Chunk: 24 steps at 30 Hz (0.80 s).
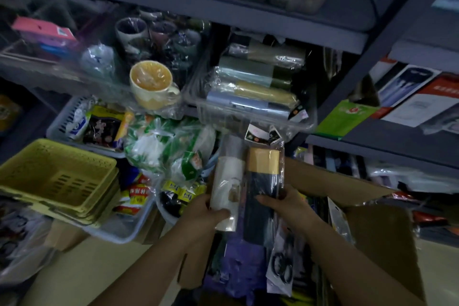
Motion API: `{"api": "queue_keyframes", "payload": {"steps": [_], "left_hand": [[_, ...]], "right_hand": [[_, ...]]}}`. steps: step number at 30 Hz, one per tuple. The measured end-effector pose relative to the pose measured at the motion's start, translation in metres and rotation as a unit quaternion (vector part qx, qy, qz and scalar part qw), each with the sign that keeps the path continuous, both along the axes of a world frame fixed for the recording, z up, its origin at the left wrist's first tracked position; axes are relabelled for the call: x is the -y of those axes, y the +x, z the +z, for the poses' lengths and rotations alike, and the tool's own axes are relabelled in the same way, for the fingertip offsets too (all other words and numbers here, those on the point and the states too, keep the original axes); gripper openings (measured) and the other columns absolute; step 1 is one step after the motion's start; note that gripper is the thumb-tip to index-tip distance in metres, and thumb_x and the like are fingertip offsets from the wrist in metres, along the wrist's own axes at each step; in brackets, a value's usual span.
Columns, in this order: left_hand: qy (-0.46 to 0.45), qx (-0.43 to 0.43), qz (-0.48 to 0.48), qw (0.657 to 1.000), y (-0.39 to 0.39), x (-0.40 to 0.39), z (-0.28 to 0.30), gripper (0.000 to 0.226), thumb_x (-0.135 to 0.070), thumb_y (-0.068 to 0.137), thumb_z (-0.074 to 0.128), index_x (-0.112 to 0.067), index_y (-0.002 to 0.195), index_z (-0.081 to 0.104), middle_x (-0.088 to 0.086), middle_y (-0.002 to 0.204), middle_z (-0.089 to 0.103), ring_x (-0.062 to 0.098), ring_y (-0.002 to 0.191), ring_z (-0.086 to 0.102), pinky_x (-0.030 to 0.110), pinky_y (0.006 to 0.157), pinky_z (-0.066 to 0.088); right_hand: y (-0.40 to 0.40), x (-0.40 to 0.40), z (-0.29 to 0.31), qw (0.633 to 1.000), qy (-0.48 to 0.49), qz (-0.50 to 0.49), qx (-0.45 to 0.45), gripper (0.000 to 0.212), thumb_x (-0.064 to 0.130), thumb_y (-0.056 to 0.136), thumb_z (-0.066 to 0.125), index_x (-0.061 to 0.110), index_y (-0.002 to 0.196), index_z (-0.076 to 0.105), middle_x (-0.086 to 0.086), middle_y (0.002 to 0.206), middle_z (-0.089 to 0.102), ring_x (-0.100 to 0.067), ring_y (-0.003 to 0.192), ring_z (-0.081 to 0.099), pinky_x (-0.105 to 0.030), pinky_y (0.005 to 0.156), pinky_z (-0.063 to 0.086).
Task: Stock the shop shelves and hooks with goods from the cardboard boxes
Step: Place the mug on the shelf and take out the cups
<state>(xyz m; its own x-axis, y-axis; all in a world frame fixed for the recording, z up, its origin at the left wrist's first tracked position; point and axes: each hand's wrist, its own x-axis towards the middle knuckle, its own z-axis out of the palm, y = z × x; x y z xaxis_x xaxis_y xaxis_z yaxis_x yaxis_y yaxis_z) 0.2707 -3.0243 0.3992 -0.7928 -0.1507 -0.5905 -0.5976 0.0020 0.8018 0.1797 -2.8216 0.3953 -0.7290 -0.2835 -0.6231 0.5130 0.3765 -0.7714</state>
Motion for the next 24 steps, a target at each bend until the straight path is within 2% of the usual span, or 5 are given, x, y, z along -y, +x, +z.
{"api": "queue_keyframes", "payload": {"steps": [8,15,19,22,24], "left_hand": [[0.192,-0.037,0.115,0.974,-0.008,0.033,0.037,0.035,-0.007,0.065,0.059,-0.01,0.1,0.058,0.006,0.082,0.066,0.014,0.063,0.068,0.02,0.044,0.05],[0.231,-0.02,0.231,0.945,0.01,0.027,0.04,0.049,-0.008,0.057,0.055,-0.007,0.105,0.06,0.007,0.072,0.074,0.023,0.063,0.07,0.03,0.057,0.055],[0.25,-0.073,0.293,0.92,0.027,-0.007,0.054,0.018,-0.006,0.086,0.052,-0.011,0.101,0.061,0.004,0.071,0.074,0.02,0.064,0.069,0.028,0.058,0.054],[0.229,-0.098,0.322,0.913,0.035,-0.029,0.059,0.038,-0.016,0.08,0.067,-0.009,0.116,0.06,0.01,0.093,0.074,0.024,0.081,0.071,0.034,0.072,0.054],[0.205,-0.113,0.322,0.917,0.036,-0.041,0.067,0.044,-0.022,0.074,0.069,-0.012,0.117,0.061,0.01,0.097,0.074,0.023,0.082,0.072,0.03,0.065,0.057]], "right_hand": [[-0.017,0.011,0.059,0.999,-0.026,0.04,-0.018,0.025,0.021,0.08,0.075,0.01,0.102,0.071,-0.002,0.095,0.076,-0.019,0.09,0.071,-0.036,0.088,0.055],[-0.024,-0.007,0.09,0.992,-0.075,0.103,0.01,0.062,0.039,0.06,0.087,0.017,0.113,0.064,-0.004,0.103,0.074,-0.022,0.095,0.07,-0.037,0.086,0.054],[-0.039,-0.02,0.114,0.984,-0.11,0.143,-0.012,0.052,0.039,0.058,0.084,0.015,0.101,0.066,-0.005,0.092,0.074,-0.019,0.082,0.071,-0.034,0.074,0.053],[-0.056,-0.024,0.137,0.977,-0.165,0.13,-0.024,0.027,0.014,0.08,0.07,0.01,0.105,0.06,-0.001,0.075,0.074,-0.014,0.065,0.071,-0.022,0.054,0.053],[-0.074,-0.021,0.15,0.982,-0.129,0.12,-0.068,0.019,0.011,0.086,0.066,0.011,0.103,0.058,0.0,0.073,0.071,-0.011,0.062,0.069,-0.02,0.052,0.052]]}}
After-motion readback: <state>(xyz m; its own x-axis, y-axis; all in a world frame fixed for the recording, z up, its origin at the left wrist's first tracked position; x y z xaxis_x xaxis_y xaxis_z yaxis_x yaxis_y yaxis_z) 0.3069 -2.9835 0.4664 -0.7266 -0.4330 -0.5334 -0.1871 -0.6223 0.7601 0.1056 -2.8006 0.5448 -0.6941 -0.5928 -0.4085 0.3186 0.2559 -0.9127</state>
